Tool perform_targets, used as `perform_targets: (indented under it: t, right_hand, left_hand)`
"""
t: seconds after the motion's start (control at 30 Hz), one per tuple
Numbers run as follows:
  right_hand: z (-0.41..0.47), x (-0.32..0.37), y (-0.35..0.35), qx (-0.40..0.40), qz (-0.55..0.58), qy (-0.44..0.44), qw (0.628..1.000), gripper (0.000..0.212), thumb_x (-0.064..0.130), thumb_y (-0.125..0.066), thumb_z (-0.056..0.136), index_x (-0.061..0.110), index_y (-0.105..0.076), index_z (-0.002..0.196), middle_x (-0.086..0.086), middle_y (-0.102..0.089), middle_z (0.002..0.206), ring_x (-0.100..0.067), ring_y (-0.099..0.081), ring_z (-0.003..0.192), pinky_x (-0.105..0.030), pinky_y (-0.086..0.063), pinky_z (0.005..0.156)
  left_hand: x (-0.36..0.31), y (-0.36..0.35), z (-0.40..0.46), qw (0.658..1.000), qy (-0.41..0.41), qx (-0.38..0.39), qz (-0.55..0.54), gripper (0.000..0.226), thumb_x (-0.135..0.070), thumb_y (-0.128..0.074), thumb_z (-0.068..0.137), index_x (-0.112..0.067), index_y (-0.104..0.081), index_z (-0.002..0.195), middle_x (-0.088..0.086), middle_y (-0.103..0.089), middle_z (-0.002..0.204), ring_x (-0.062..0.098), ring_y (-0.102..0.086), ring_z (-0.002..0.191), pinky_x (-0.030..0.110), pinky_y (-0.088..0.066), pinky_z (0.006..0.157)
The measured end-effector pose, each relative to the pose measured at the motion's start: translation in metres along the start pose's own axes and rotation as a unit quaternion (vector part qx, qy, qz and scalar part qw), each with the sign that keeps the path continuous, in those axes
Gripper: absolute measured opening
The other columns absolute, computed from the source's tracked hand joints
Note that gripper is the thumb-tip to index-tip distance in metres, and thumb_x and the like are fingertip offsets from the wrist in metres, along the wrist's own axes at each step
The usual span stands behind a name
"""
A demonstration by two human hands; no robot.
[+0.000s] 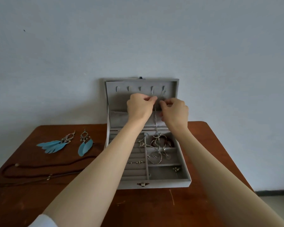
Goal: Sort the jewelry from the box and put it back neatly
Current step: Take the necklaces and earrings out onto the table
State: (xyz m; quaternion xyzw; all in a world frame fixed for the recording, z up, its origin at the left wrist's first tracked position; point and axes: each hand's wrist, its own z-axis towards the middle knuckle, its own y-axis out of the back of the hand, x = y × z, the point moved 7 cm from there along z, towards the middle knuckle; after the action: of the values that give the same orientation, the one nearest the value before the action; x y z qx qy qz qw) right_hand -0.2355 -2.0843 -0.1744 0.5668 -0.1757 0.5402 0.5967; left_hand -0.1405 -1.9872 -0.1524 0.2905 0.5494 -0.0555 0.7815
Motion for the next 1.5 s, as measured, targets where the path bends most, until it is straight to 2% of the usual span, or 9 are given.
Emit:
perform_targets:
  t: [0.23, 0.37, 0.6, 0.77, 0.87, 1.0, 1.23, 1.37, 1.5]
  right_hand:
    - [-0.002, 0.000, 0.003, 0.010, 0.015, 0.009, 1.000, 0.016, 0.028, -0.055, 0.089, 0.014, -0.064, 0.087, -0.009, -0.070, 0.080, -0.031, -0.066, 0.077, -0.043, -0.053, 0.077]
    - [-0.003, 0.003, 0.006, -0.005, 0.061, -0.009, 0.998, 0.023, 0.031, -0.052, 0.090, 0.011, -0.063, 0.085, -0.010, -0.069, 0.077, -0.030, -0.065, 0.075, -0.043, -0.053, 0.076]
    - [-0.010, 0.025, -0.006, 0.136, 0.233, -0.113, 0.956, 0.022, 0.025, -0.058, 0.087, 0.007, -0.064, 0.076, -0.004, -0.045, 0.054, -0.013, -0.037, 0.040, -0.020, -0.027, 0.039]
    - [-0.016, 0.031, -0.015, 0.216, 0.264, -0.172, 0.924, 0.017, 0.021, -0.060, 0.087, 0.011, -0.065, 0.075, 0.001, -0.054, 0.059, -0.010, -0.046, 0.050, -0.019, -0.036, 0.047]
    - [-0.020, 0.027, -0.019, 0.246, 0.272, -0.179, 0.913, 0.021, 0.025, -0.056, 0.090, 0.010, -0.065, 0.078, -0.003, -0.064, 0.076, -0.013, -0.059, 0.064, -0.024, -0.052, 0.065]
    - [-0.023, 0.021, -0.018, 0.246, 0.238, -0.175, 0.923, 0.032, 0.034, -0.051, 0.092, 0.007, -0.067, 0.089, -0.006, -0.069, 0.086, -0.016, -0.063, 0.074, -0.035, -0.051, 0.088]
    - [-0.027, 0.026, -0.012, 0.220, 0.174, -0.113, 0.953, 0.040, 0.036, -0.044, 0.095, 0.006, -0.069, 0.088, -0.006, -0.071, 0.083, -0.018, -0.066, 0.079, -0.032, -0.050, 0.081]
    - [-0.032, 0.018, 0.008, 0.121, 0.189, -0.065, 0.972, 0.033, 0.025, -0.044, 0.095, 0.010, -0.063, 0.072, -0.007, -0.066, 0.070, -0.022, -0.065, 0.067, -0.038, -0.055, 0.077]
    - [-0.051, -0.015, 0.015, 0.101, 0.189, -0.103, 0.971, 0.014, 0.016, -0.048, 0.094, 0.009, -0.058, 0.087, -0.008, -0.063, 0.076, -0.019, -0.064, 0.065, -0.040, -0.058, 0.077]
  left_hand:
    - [-0.003, -0.002, -0.009, 0.997, 0.051, 0.019, -0.060, 0.013, -0.021, -0.064, 0.085, -0.013, -0.068, 0.076, 0.002, -0.068, 0.081, 0.013, -0.057, 0.077, 0.027, -0.047, 0.074]
    - [0.004, 0.010, -0.020, 0.980, 0.099, 0.090, -0.146, 0.008, -0.017, -0.060, 0.088, -0.017, -0.063, 0.080, -0.002, -0.069, 0.078, 0.008, -0.052, 0.067, 0.020, -0.037, 0.056]
    - [0.010, 0.026, -0.031, 0.974, 0.110, 0.135, -0.145, 0.007, -0.017, -0.060, 0.088, -0.017, -0.067, 0.087, -0.001, -0.070, 0.073, 0.012, -0.059, 0.069, 0.025, -0.039, 0.064]
    - [0.011, 0.022, -0.039, 0.958, 0.127, 0.188, -0.174, 0.008, -0.014, -0.060, 0.088, -0.011, -0.067, 0.085, 0.002, -0.069, 0.069, 0.015, -0.066, 0.064, 0.027, -0.048, 0.076]
    - [0.018, 0.021, -0.044, 0.950, 0.140, 0.213, -0.178, 0.008, -0.013, -0.061, 0.088, -0.008, -0.067, 0.085, 0.003, -0.068, 0.068, 0.016, -0.067, 0.062, 0.024, -0.055, 0.068]
    - [0.023, 0.020, -0.052, 0.941, 0.145, 0.254, -0.171, 0.010, -0.015, -0.060, 0.089, -0.009, -0.067, 0.085, 0.004, -0.069, 0.069, 0.016, -0.068, 0.066, 0.028, -0.056, 0.073]
    - [0.022, 0.022, -0.063, 0.932, 0.127, 0.280, -0.190, 0.010, -0.013, -0.055, 0.092, -0.008, -0.061, 0.086, 0.008, -0.067, 0.073, 0.020, -0.066, 0.076, 0.033, -0.055, 0.080]
    - [0.029, 0.024, -0.066, 0.931, 0.135, 0.234, -0.244, 0.005, -0.008, -0.052, 0.093, -0.007, -0.057, 0.092, 0.009, -0.061, 0.077, 0.033, -0.068, 0.091, 0.042, -0.054, 0.086]
    - [0.033, 0.024, -0.069, 0.929, 0.142, 0.203, -0.276, 0.006, -0.005, -0.050, 0.093, -0.004, -0.056, 0.095, 0.009, -0.058, 0.079, 0.031, -0.068, 0.082, 0.039, -0.058, 0.078]
